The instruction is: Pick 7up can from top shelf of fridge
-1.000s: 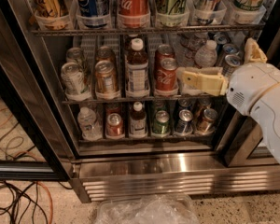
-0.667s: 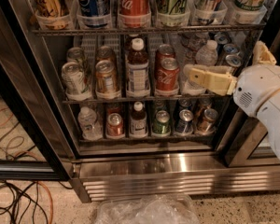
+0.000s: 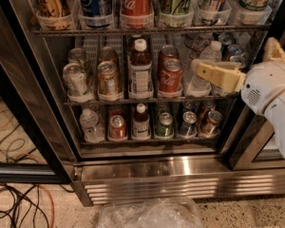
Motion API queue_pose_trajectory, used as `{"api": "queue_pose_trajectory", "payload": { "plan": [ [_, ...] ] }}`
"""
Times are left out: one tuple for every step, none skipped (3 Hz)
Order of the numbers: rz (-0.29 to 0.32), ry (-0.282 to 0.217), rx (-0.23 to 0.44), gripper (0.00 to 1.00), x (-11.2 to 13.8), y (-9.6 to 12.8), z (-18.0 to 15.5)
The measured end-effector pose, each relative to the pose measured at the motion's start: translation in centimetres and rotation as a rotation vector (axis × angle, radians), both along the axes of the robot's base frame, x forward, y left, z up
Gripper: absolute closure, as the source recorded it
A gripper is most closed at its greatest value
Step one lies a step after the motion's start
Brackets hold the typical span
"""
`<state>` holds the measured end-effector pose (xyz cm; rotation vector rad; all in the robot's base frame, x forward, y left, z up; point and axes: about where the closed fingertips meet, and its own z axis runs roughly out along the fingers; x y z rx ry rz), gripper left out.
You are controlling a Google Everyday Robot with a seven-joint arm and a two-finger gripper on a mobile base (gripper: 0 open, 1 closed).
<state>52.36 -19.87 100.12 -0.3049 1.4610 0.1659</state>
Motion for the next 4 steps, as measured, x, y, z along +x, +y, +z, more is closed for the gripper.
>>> {"api": "queue_pose_trajectory", "payload": {
  "plan": [
    [-0.07,-0.024,0.01,0.0,-0.9,-2.1,1.1],
    [-0.119,-0.042,-0.009,0.0,-2.5,-3.7,1.7],
    [-0.118,-0.043,-0.007,0.0,-2.5,-3.6,1.7],
    [-0.105,-0.039,0.012,0.0,-1.6,-3.7,1.8]
  ]
}}
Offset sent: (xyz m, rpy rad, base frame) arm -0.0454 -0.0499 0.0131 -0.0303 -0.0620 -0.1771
